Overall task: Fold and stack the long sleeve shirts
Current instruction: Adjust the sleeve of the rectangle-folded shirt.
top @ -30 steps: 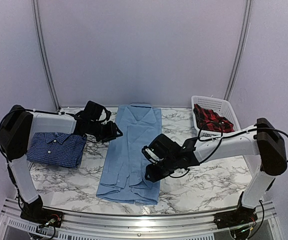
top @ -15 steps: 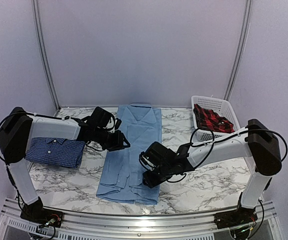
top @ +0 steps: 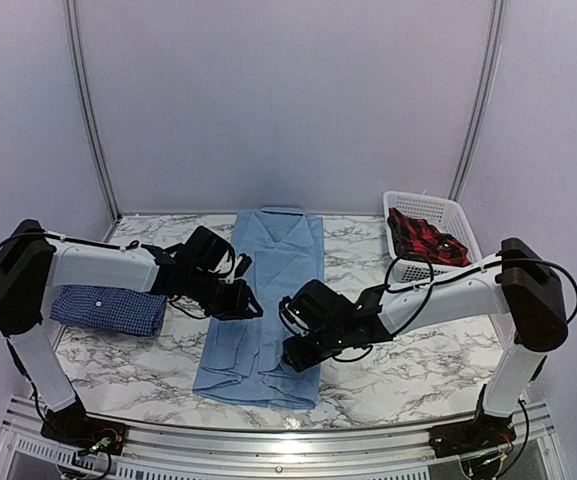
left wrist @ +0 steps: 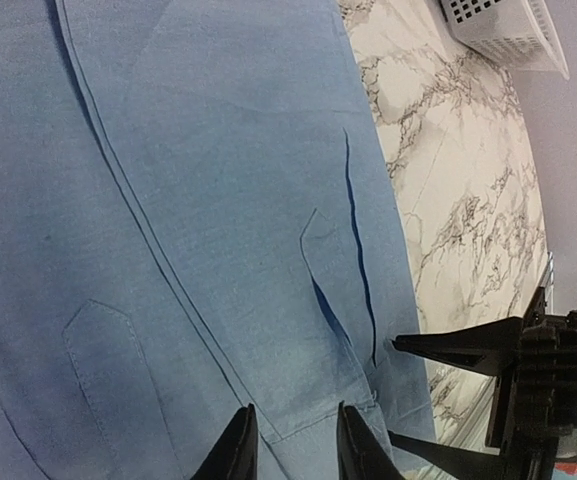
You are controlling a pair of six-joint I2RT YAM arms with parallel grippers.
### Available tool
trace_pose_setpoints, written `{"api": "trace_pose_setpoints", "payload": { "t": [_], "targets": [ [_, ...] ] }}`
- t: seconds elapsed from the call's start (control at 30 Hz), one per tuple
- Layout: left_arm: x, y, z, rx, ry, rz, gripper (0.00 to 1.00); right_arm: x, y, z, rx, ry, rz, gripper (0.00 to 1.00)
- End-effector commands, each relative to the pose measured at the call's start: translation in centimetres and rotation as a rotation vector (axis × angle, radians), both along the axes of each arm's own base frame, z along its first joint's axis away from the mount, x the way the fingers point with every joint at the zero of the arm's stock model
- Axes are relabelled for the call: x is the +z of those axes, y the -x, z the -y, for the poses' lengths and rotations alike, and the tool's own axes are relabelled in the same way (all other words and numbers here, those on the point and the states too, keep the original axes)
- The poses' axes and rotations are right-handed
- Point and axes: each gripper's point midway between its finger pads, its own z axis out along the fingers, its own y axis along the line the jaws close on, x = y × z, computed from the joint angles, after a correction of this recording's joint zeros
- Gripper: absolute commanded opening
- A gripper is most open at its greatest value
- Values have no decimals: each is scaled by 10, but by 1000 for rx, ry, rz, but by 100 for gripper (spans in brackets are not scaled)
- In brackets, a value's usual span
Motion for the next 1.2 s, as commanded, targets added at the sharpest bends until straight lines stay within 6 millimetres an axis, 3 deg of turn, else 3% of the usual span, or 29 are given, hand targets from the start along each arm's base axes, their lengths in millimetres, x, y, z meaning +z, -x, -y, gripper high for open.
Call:
{"api": "trace_pose_setpoints", "payload": {
  "t": [0.0,0.4,0.67,0.8,1.17],
  "targets": [
    [2,18,-10,-28,-23,-9,29,12,-11,-14,2,-58,18,55],
    [3,28,-15,-38,-37,-9,29,-6,-13,-13,8,-5,10,64],
    [1,29,-19,-31,-47,-9,29,8,-45,5,-138,-107,32,67],
    [0,29,-18,-33,-48,-12,29,1,-57,4,-157,-97,34,66],
    [0,31,-19,-42,-49,-13,29,4,-66,-4,-154,-98,62,67]
  ]
}}
